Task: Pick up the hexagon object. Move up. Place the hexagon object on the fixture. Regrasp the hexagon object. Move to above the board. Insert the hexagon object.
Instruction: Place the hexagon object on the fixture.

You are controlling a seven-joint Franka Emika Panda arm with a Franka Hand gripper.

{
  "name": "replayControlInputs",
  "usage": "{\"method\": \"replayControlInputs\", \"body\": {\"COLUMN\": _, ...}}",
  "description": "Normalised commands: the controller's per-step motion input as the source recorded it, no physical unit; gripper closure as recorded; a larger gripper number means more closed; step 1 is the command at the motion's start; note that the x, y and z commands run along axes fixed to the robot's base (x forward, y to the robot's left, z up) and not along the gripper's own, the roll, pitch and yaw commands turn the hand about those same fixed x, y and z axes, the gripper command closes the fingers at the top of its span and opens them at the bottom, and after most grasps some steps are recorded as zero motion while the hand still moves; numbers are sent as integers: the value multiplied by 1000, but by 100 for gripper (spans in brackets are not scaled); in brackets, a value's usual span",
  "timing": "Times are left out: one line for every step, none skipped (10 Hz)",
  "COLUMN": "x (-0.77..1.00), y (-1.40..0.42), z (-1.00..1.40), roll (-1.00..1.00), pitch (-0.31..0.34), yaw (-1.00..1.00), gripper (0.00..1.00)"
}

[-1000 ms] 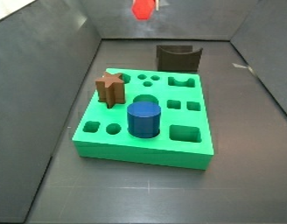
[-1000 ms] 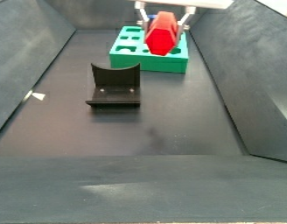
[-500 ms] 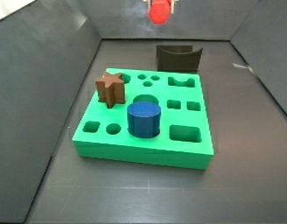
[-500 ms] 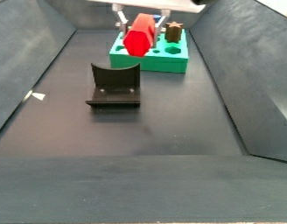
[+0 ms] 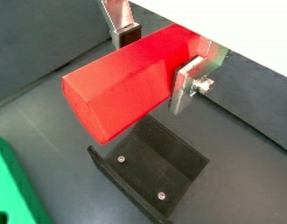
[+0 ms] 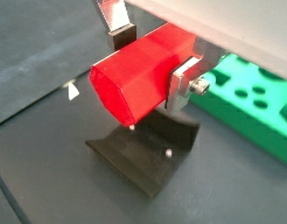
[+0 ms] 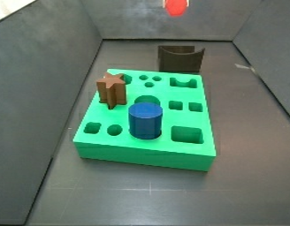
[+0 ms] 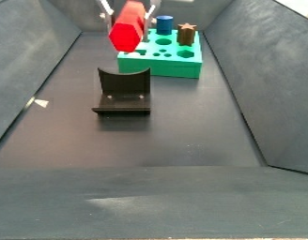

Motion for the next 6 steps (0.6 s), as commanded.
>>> {"method": "replayControlInputs", "body": {"x": 332, "y": 102, "z": 109, "roll": -1000, "pitch": 248, "yaw": 196, "gripper": 100}}
{"method": "replayControlInputs", "body": {"x": 268, "y": 73, "z": 47, "roll": -1000, "pitch": 257, "yaw": 170, "gripper": 100}}
{"method": "replayControlInputs", "body": {"x": 173, "y": 59, "z": 46, "roll": -1000, "pitch": 290, "yaw": 132, "gripper": 100}}
{"method": "replayControlInputs", "body": {"x": 102, "y": 56, "z": 24, "roll": -1000, "pitch": 313, "yaw": 97, "gripper": 100}}
{"method": "replayControlInputs", "body": {"x": 76, "y": 47, "z": 8, "roll": -1000, "pitch": 321, "yaw": 51, "gripper": 100}}
{"method": "replayControlInputs", "body": {"x": 75, "y": 47, "z": 3, "roll": -774, "pitch": 275, "yaw": -26, "gripper": 100}}
